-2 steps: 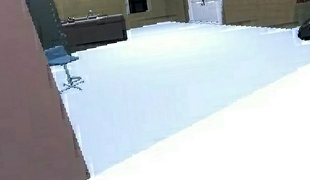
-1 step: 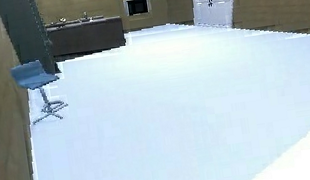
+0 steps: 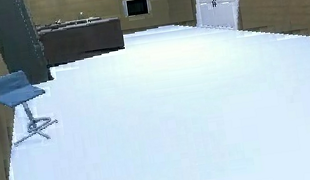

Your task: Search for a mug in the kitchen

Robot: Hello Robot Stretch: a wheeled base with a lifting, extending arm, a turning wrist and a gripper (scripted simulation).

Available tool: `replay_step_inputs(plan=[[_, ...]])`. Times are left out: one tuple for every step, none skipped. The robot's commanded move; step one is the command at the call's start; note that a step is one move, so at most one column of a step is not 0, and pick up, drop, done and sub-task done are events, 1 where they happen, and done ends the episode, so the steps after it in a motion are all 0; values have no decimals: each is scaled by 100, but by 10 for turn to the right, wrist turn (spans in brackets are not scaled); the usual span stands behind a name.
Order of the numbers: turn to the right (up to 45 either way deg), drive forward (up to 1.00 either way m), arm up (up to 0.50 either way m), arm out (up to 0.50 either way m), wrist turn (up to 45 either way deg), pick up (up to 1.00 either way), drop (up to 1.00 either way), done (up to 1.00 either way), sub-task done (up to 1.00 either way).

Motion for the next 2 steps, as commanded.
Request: replay_step_inputs(plan=[[0, 100, 0, 0, 0, 0, 0, 0, 0], [0, 100, 0, 0, 0, 0, 0, 0, 0]])
